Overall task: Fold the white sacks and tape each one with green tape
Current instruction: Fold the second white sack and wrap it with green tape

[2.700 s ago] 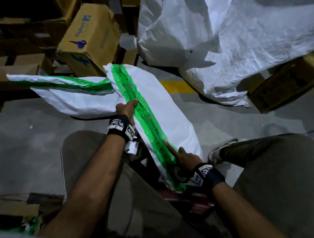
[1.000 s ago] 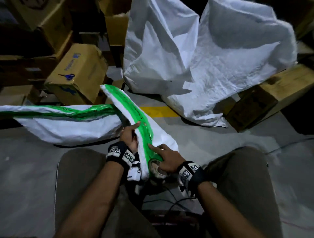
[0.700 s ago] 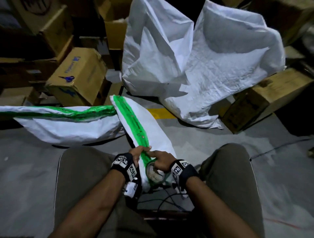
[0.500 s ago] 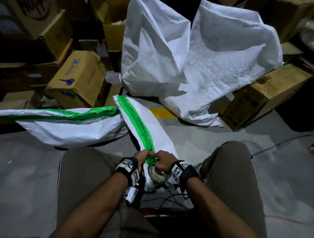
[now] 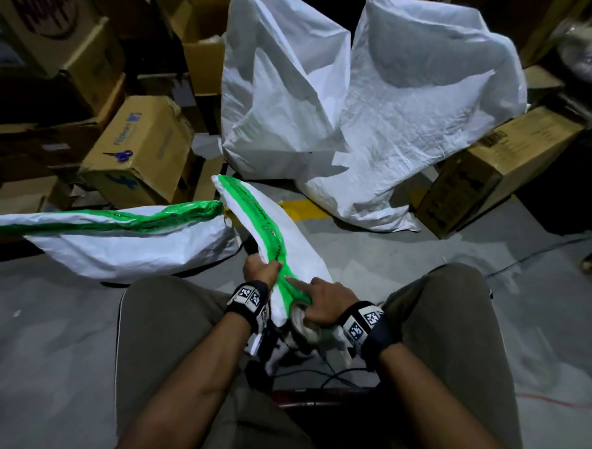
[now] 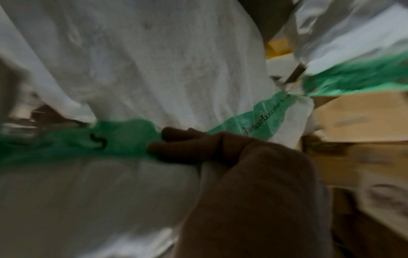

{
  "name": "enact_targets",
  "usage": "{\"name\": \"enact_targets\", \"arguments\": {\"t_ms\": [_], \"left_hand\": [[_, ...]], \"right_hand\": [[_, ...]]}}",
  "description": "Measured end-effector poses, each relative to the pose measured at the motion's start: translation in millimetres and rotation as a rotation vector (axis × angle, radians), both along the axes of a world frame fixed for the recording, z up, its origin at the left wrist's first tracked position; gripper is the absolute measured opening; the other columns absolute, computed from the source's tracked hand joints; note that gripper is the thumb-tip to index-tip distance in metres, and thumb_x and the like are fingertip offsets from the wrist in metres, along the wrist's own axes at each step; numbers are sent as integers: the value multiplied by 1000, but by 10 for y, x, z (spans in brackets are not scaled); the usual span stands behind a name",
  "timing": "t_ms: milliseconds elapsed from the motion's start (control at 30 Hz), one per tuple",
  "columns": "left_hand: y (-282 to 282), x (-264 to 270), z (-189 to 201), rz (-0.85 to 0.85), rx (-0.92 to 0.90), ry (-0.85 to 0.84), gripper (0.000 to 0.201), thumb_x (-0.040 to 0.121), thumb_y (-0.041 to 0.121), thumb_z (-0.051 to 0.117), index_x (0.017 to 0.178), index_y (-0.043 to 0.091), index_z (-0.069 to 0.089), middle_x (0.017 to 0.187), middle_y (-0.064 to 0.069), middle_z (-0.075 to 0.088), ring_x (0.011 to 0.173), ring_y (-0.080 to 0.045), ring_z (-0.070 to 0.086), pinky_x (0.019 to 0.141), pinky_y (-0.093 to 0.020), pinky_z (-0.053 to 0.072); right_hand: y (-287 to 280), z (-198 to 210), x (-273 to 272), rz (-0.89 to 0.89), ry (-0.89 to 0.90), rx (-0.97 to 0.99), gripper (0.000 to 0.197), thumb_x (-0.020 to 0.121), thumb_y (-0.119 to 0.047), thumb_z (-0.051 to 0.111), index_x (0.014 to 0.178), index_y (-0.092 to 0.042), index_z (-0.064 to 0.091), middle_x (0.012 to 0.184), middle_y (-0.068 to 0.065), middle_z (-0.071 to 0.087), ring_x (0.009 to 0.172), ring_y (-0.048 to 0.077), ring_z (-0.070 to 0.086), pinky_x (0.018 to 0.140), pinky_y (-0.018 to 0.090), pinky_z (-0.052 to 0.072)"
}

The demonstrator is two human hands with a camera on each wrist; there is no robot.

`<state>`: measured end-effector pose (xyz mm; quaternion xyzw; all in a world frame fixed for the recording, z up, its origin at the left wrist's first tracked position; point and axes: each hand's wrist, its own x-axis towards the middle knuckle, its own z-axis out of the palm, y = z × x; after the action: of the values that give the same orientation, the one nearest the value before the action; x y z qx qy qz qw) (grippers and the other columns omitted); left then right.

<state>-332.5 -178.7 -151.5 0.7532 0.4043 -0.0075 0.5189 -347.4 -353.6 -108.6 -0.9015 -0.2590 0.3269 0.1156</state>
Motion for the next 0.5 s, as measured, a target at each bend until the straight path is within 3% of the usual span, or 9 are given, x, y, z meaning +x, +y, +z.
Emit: {"name": "enact_targets", "arguments": {"t_ms": [100, 200, 267, 367, 500], "left_hand": [[211, 97, -84, 164, -143, -72, 41, 62, 9, 82, 102, 4, 77, 95, -12, 76, 84, -28, 74, 78, -46, 61], [451, 234, -628, 265, -476, -102, 45, 60, 3, 81, 104, -3, 73, 97, -20, 75, 77, -31, 72, 61, -49, 61], [413, 139, -476, 226, -687, -10, 47, 62, 7, 84, 106, -5, 69, 105, -26, 71, 82, -36, 72, 68, -50, 59], [188, -96, 99, 72, -864, 62, 8, 86, 9, 65, 83, 2, 67, 82, -20, 71, 72, -31, 70, 82, -44, 56], [33, -259, 194, -32, -902, 167, 19, 90, 13, 62, 77, 3, 72, 77, -16, 69, 68, -30, 68, 83, -40, 53]], "right_hand": [[-67, -28, -201, 89, -44, -76, 92, 87, -45, 54, 153, -53, -10, 136, 14, 51, 117, 43, 57, 95, 46, 46], [-58, -36, -313, 59, -59, -26, 97, 87, -52, 54, 152, -49, -18, 139, 11, 48, 113, 44, 59, 91, 48, 47], [-31, -31, -337, 21, -59, 58, 103, 81, -53, 52, 151, -47, -23, 146, 5, 44, 108, 44, 61, 85, 46, 48], [38, -55, -359, -67, -50, 167, 110, 83, -45, 61, 153, -39, -24, 147, 8, 49, 110, 41, 60, 80, 39, 45], [124, -90, -361, -108, -62, 145, 112, 84, -41, 64, 156, -31, -21, 129, 15, 61, 110, 40, 60, 80, 40, 46]]}}
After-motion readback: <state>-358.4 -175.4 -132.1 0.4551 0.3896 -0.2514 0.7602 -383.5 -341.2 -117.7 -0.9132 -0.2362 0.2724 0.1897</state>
